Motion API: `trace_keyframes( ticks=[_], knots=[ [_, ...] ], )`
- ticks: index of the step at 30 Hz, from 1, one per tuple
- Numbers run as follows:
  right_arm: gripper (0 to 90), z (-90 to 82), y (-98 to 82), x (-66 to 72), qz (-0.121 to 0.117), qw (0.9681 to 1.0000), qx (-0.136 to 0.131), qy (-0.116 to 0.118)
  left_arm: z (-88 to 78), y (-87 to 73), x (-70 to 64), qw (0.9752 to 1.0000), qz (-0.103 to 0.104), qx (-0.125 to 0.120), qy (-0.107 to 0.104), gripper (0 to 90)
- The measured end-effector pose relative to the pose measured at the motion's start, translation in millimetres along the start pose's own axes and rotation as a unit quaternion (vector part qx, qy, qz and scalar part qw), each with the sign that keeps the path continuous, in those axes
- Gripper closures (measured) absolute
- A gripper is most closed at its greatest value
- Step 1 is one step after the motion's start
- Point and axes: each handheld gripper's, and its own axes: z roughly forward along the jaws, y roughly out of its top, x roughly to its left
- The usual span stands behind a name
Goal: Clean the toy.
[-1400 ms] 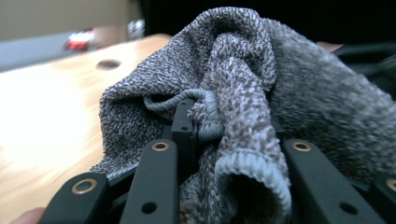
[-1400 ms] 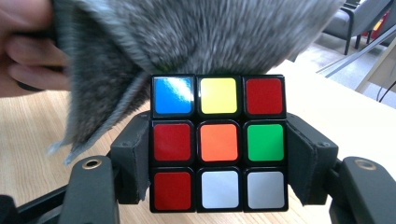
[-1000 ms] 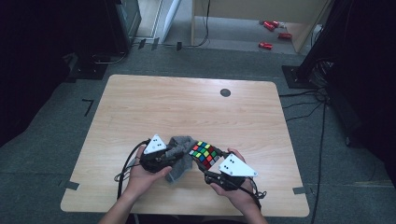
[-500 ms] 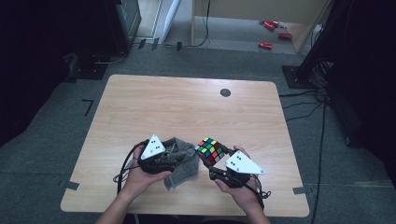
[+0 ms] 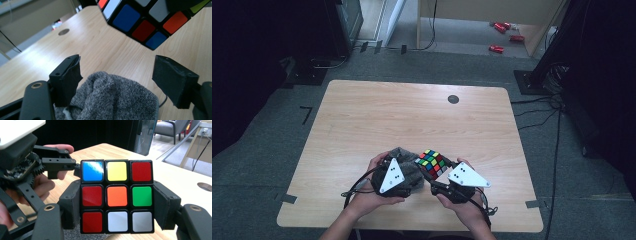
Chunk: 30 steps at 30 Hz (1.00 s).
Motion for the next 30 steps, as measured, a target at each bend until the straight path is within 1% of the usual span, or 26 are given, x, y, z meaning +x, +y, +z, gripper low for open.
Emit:
trace_keyframes(
  ticks=[1, 3, 4, 6, 9, 11, 14, 16, 18, 21, 23, 25, 27, 28, 30],
  knots=[
    [34.6, -0.2, 0.8, 1.9, 0.004, 1.0, 0.001, 0.001, 0.0, 0.1, -0.7, 1.0, 0.0, -0.007, -0.002, 27.0],
    [34.5, 0.5, 2.5, 5.4, 0.008, 1.0, 0.004, 0.002, 0.7, -0.4, -3.2, 0.9996, 0.019, -0.018, 0.006, 25.8],
    [34.6, 1.0, 3.1, 6.8, 0.011, 0.9999, 0.006, 0.003, 0.5, -0.5, -4.4, 0.9993, 0.032, -0.019, 0.01, 25.4],
    [34.6, 2.1, 3.5, 8.7, 0.017, 0.9998, 0.01, 0.002, 0.7, -0.6, -7.5, 0.9984, 0.047, -0.025, 0.018, 25.0],
    [34.5, 4.2, 2.7, 8.5, 0.034, 0.9992, 0.018, 0.004, -0.2, -0.3, -11.0, 0.9967, 0.066, -0.037, 0.029, 24.2],
    [34.5, 5.2, 2.1, 7.6, 0.043, 0.9988, 0.021, 0.006, -0.3, -1.1, -13.1, 0.9949, 0.084, -0.044, 0.034, 25.2],
    [34.5, 5.5, 2.4, 8.3, 0.047, 0.9986, 0.025, 0.001, 0.7, -1.5, -15.5, 0.9937, 0.094, -0.048, 0.037, 26.8],
    [34.5, 6.3, 2.3, 9.0, 0.054, 0.9981, 0.029, 0.005, 0.9, -1.2, -17.8, 0.9924, 0.103, -0.052, 0.044, 27.7],
    [34.5, 7.7, 1.7, 10.3, 0.059, 0.9976, 0.034, 0.007, 0.5, -0.8, -19.3, 0.9916, 0.108, -0.057, 0.044, 27.8],
    [34.5, 9.2, 1.2, 11.2, 0.062, 0.9973, 0.037, 0.011, 0.1, -1.0, -20.0, 0.9909, 0.113, -0.059, 0.044, 27.9],
    [34.5, 10.0, 1.2, 10.7, 0.072, 0.9965, 0.039, 0.015, -0.3, -1.0, -20.4, 0.9905, 0.115, -0.06, 0.045, 28.4],
    [34.5, 11.0, 1.1, 9.2, 0.087, 0.995, 0.044, 0.02, 0.1, -1.2, -21.3, 0.99, 0.12, -0.06, 0.045, 28.9],
    [34.4, 12.8, 0.6, 7.4, 0.099, 0.9932, 0.056, 0.025, 0.9, -2.0, -22.7, 0.9892, 0.127, -0.056, 0.045, 29.3],
    [34.5, 13.8, 0.2, 6.6, 0.106, 0.9922, 0.06, 0.028, 1.1, -2.2, -23.4, 0.9886, 0.133, -0.055, 0.045, 29.6],
    [34.4, 15.7, -0.6, 4.5, 0.119, 0.9897, 0.071, 0.035, 1.5, -2.8, -24.4, 0.9883, 0.138, -0.052, 0.042, 30.3]
  ],
)
